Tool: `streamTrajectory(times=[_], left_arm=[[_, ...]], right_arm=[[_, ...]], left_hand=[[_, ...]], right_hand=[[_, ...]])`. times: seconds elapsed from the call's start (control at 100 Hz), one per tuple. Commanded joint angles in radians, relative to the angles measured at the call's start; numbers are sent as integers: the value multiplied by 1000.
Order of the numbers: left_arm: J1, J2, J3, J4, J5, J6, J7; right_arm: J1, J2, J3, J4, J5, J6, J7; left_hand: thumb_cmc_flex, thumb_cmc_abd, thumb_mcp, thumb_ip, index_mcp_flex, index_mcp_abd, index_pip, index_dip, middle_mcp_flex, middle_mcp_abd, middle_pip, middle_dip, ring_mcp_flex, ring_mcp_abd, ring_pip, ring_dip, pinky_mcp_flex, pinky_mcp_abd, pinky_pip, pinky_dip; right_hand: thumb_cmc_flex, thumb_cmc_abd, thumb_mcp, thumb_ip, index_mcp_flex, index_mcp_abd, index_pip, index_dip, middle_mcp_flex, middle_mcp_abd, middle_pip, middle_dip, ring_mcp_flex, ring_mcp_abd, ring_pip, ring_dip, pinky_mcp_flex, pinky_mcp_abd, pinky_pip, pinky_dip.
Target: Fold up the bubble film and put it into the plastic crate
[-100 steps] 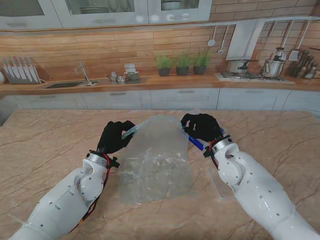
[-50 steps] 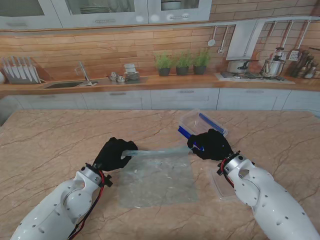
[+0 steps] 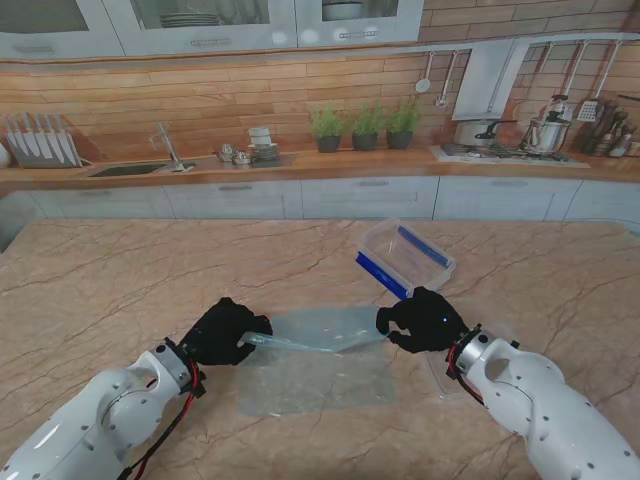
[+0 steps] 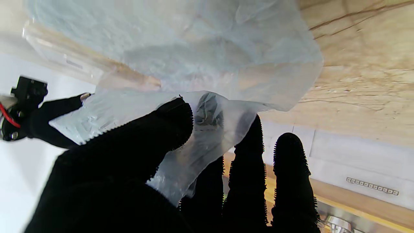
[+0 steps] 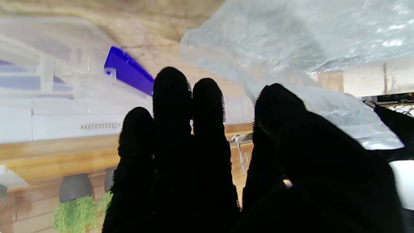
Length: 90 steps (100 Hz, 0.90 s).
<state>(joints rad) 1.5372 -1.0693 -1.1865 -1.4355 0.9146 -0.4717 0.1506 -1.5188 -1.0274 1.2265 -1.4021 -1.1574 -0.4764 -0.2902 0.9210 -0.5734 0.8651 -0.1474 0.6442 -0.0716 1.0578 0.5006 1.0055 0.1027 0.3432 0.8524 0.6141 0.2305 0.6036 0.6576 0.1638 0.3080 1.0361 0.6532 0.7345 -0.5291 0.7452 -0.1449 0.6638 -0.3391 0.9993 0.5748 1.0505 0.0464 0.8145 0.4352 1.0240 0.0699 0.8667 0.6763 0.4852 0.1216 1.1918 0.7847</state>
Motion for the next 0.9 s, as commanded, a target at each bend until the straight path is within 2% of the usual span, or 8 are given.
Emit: streamTrajectory(times=[0.0, 0.09, 0.2, 0.32, 0.47, 0.6, 0.76, 0.89], left_arm=[[12, 11, 0, -10, 15, 10, -19], [16, 18, 2, -22, 8, 26, -77], [10, 23, 15, -20, -20, 45, -136], [-6, 27, 38, -6, -25, 52, -158], [-12, 34, 50, -7, -29, 60, -207], [-11, 37, 53, -11, -38, 61, -229], [-5, 42, 49, -21, -25, 52, -244], [-4, 45, 48, -27, -9, 45, -254]], right_arm=[[-15, 5, -9, -5, -14, -10, 13], [-18, 8, -18, -4, -14, -13, 33], [-8, 13, -45, 12, -33, -14, 15], [1, 17, -71, 26, -42, -8, 9], [-2, 17, -80, 29, -40, 2, 12], [-29, 18, -54, 1, -56, 2, 9], [-75, 20, -4, -47, -90, -8, -9], [-110, 21, 34, -77, -107, -12, -10]], left_hand=[[-6, -51, 3, -42, 17, -37, 12, 20, -7, -29, -22, 8, -37, -28, -20, -8, -20, -21, -16, 11], [-4, -48, -1, -41, 17, -37, 9, 22, -27, -21, -25, 2, -49, -24, -33, -14, -28, -24, -26, 11], [9, -45, -22, -31, 18, -32, 1, 29, -60, -12, 4, -31, -66, -24, -49, -22, -43, -37, -49, 16], [11, -46, -26, -30, 20, -22, -3, 27, -69, -7, 9, -37, -74, -20, -49, -22, -47, -46, -49, 21], [14, -43, -23, -29, 20, -16, -4, 28, -69, -2, 21, -38, -79, -18, -47, -22, -49, -76, -61, 19], [15, -41, -29, -29, 19, -19, -7, 27, -77, -2, 21, -38, -84, -18, -46, -22, -51, -78, -65, 19], [21, -48, -74, -23, 17, -44, -20, 23, -106, -1, 32, -56, -95, -21, -56, -29, -54, -80, -75, 19], [-35, -84, -119, -14, 3, -33, -50, 18, -179, 7, 133, -149, -108, -18, -65, -34, -61, -78, -85, 24]], right_hand=[[40, 47, 21, -18, 22, -44, 43, 8, 8, 12, 13, 9, -19, 7, 19, 14, -15, -12, -16, 19], [39, 43, 20, -17, 26, -45, 40, 3, 5, 16, 11, 8, -24, 10, 16, 15, -19, -7, -24, 19], [34, 32, 22, -14, 35, -31, 33, -13, 7, 15, 9, 7, -22, 6, 15, 16, -13, -4, -32, 20], [24, 8, 42, -9, 33, -10, 26, -56, 8, 14, 2, 2, -24, 4, 6, 14, -16, 9, -67, 7], [-57, -68, 71, -6, -3, 29, 18, -119, -19, 15, -17, -4, -41, -1, -32, 2, -35, 32, -119, -20], [-145, -126, 89, -2, -37, 46, 4, -133, -56, 21, -33, -2, -69, 1, -65, -7, -59, 50, -157, -37], [-214, -147, 112, 0, -35, 65, -45, -117, -80, 20, -52, -3, -86, -5, -93, -13, -74, 59, -187, -46], [-237, -138, 77, 5, -30, 76, -89, -86, -94, 22, -68, -4, -99, -7, -115, -16, -85, 66, -217, -50]])
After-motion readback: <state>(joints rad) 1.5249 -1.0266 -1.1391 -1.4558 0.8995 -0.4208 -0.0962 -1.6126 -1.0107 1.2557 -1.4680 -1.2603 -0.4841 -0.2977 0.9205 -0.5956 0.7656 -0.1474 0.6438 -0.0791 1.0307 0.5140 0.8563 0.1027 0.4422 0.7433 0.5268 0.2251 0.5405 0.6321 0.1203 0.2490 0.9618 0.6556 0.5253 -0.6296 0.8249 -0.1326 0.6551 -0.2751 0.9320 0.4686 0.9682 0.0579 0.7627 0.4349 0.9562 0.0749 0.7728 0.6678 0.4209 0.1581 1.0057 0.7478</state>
